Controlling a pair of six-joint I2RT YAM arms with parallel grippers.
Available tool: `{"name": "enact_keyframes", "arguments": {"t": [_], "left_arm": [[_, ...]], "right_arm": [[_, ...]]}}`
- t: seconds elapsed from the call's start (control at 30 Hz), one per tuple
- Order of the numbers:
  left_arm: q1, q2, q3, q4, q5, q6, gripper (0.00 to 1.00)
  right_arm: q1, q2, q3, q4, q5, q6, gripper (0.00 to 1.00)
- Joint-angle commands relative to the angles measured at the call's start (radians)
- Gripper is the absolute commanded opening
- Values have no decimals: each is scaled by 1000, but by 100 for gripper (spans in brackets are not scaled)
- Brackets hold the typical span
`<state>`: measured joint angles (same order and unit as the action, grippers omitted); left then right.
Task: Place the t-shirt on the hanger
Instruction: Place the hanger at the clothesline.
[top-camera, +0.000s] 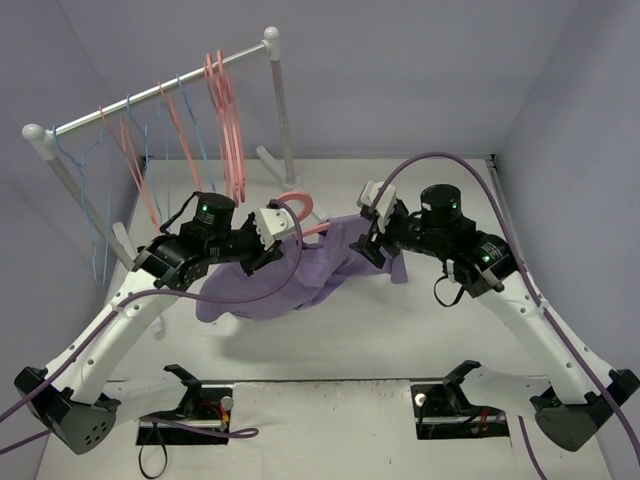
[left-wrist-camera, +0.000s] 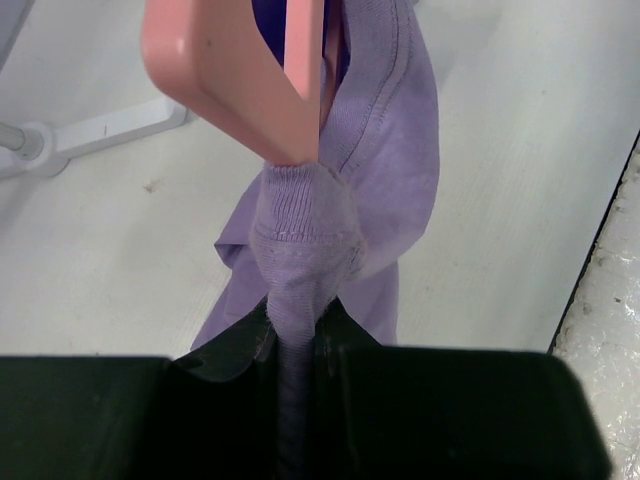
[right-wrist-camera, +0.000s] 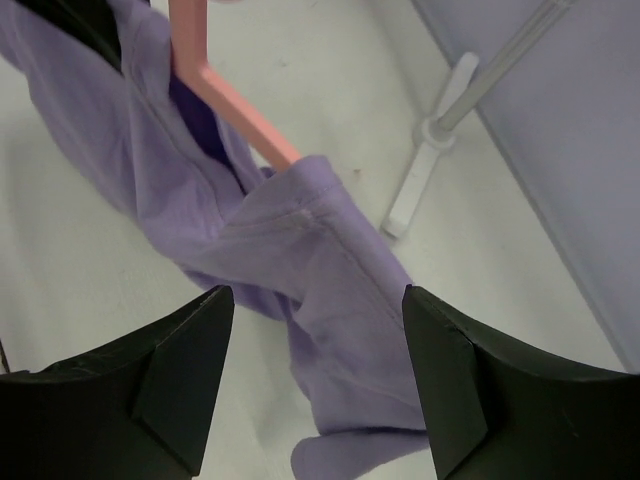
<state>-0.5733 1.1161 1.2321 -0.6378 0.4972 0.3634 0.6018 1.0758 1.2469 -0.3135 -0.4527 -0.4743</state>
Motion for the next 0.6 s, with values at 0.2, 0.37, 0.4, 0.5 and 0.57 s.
{"name": "enact_keyframes", "arguments": {"t": [0.2, 0.37, 0.4, 0.5, 0.57], "left_arm": [[7, -36, 109, -46, 144, 83, 0], [7, -24, 117, -73, 122, 94, 0], [7, -19, 117, -75, 116, 94, 0], [7, -10, 119, -77, 112, 92, 0], [7, -2, 124, -77, 105, 92, 0]], "right_arm": [[-5, 61, 11, -14, -60, -88, 64], [-5, 46, 35, -15, -57, -92, 63], [-4, 34, 44, -16, -61, -92, 63], [-5, 13, 63, -18, -76, -87, 61], [-5, 5, 70, -21, -79, -84, 61]]}}
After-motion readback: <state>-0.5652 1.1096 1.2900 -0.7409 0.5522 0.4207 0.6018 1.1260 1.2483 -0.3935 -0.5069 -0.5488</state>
